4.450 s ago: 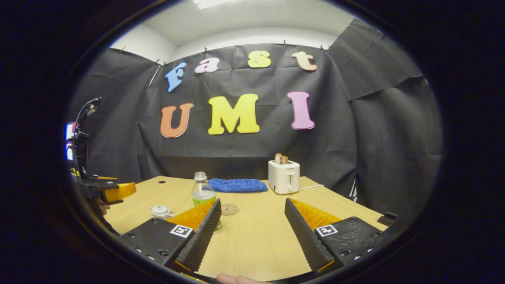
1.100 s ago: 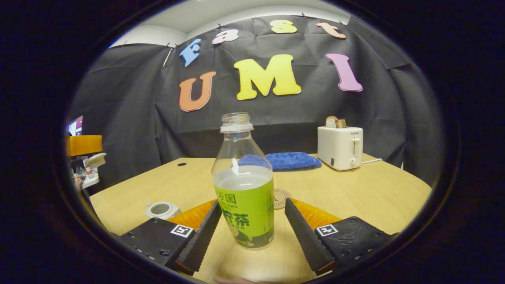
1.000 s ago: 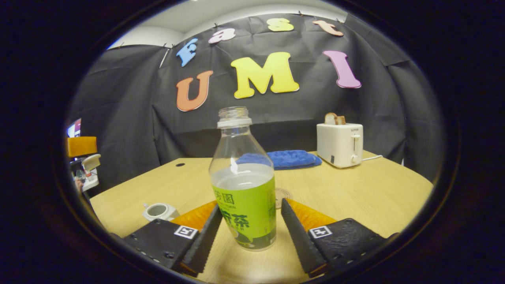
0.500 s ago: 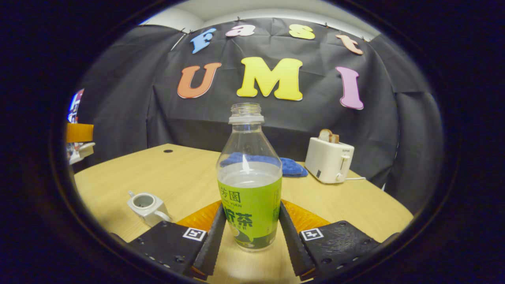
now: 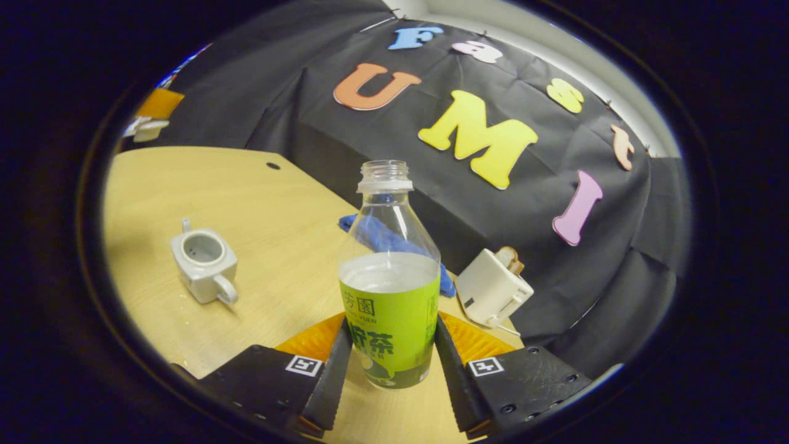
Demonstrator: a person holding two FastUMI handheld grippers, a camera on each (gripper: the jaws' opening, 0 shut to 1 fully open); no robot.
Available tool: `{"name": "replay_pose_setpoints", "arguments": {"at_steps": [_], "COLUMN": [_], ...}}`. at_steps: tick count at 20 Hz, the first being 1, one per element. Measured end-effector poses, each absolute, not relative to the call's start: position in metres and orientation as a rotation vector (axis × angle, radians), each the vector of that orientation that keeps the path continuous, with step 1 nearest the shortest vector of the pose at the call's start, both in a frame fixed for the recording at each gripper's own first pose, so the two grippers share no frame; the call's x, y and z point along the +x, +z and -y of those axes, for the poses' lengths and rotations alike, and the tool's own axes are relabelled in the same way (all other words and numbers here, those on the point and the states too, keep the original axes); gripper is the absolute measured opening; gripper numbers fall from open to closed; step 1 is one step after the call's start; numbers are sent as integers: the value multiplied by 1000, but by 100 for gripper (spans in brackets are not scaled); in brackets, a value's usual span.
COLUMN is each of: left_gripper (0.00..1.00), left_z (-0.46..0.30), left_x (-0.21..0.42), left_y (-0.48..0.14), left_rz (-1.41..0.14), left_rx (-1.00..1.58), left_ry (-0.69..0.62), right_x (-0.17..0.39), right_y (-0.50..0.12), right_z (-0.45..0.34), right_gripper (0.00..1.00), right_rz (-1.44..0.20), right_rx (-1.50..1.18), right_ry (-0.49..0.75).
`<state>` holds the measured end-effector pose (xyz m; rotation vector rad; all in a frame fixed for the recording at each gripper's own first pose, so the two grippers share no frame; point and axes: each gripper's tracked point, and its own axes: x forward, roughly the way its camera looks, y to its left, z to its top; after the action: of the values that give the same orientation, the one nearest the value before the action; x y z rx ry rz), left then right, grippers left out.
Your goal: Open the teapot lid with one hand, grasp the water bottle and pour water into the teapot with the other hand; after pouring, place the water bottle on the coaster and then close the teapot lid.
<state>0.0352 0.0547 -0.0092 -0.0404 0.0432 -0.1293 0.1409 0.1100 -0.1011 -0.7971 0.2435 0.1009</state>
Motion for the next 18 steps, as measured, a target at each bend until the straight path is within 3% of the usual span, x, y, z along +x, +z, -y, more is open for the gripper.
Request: {"name": "replay_pose_setpoints", "arguments": {"at_steps": [9, 18], "left_gripper": [6, 6], "left_z": [-80, -93], "left_x": [30, 32], "left_y": [-3, -11], "left_rz": [-28, -45], "left_rx": [-53, -37], "left_ry": [-94, -70], "right_x": [144, 145], "right_y": [-128, -112], "right_z": [-126, -145], "right_gripper": [72, 71], "right_rz": [-227, -65], "right_rx": [-1286, -1656], "right_ry": [100, 97]}}
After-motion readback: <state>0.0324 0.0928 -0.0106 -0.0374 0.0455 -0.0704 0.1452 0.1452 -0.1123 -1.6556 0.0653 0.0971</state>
